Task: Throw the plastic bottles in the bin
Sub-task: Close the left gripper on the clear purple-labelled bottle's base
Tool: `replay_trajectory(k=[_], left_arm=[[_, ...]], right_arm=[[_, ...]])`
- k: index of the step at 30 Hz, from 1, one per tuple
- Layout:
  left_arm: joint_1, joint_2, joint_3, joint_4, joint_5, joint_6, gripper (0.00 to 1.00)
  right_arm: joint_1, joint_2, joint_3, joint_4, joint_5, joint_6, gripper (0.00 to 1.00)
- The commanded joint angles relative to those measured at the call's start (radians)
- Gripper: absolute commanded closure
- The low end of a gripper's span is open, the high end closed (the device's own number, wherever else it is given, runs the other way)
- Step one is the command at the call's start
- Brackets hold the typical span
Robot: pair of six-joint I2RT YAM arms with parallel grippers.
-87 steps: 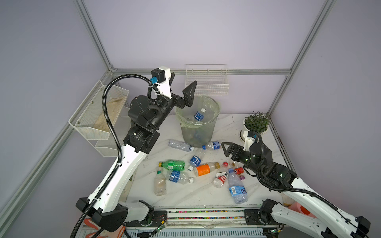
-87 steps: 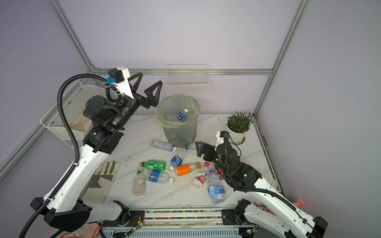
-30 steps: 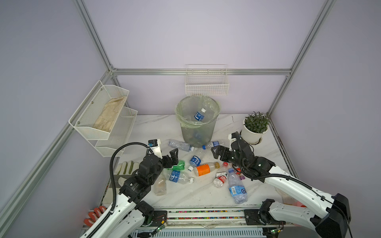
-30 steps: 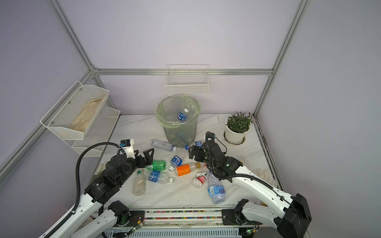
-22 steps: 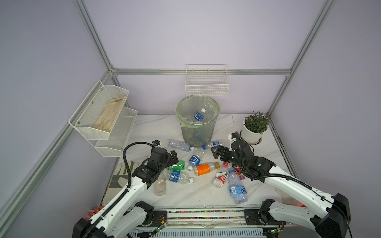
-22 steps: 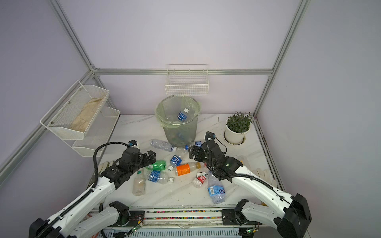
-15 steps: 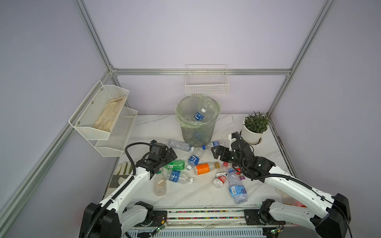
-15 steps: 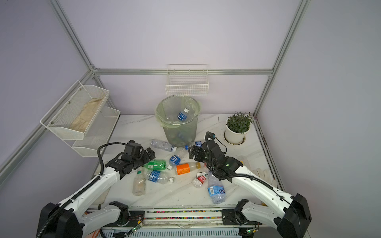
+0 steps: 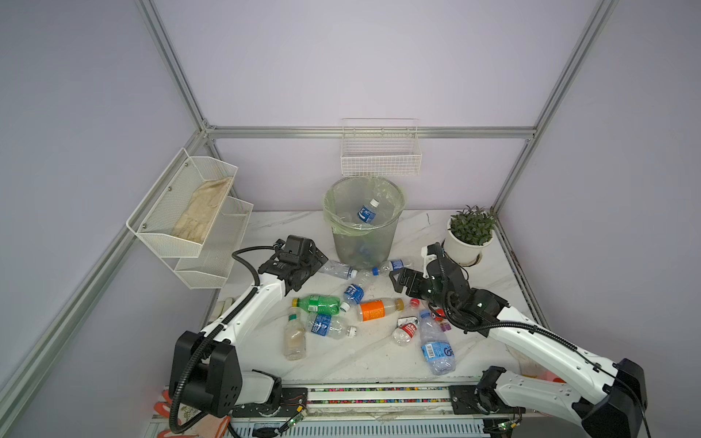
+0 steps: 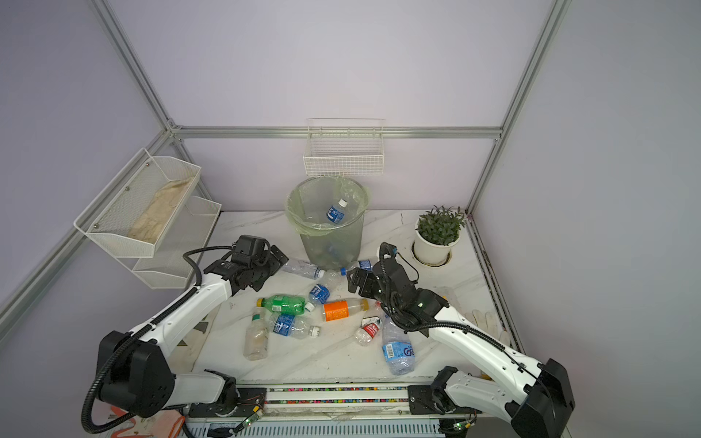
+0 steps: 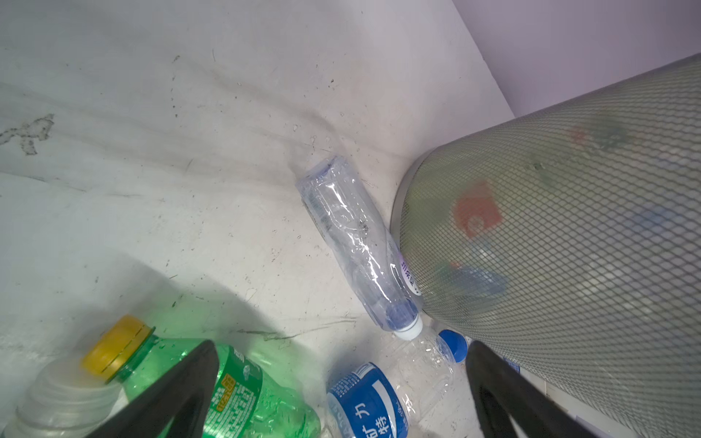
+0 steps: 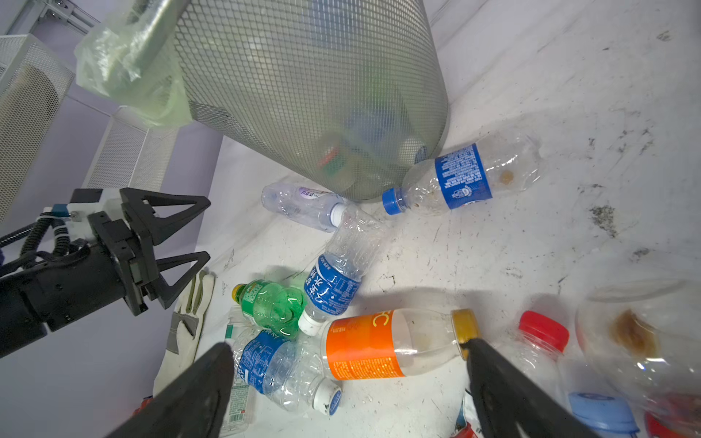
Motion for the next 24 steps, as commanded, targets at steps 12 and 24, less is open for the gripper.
replay_trajectory(k=[12,24], left_arm=[[0.016,0.225,0.279,-0.076,0.030,-0.140,0.00],[0.022,0.376,0.371,-0.094,0.043,-0.186,0.00]], right_arm=[[-0.004,-0.027,-0.026,-0.014,0.024,0.010,0.03],[-0.004,-0.020,-0.031,-0.016,0.032,0.001,0.03]])
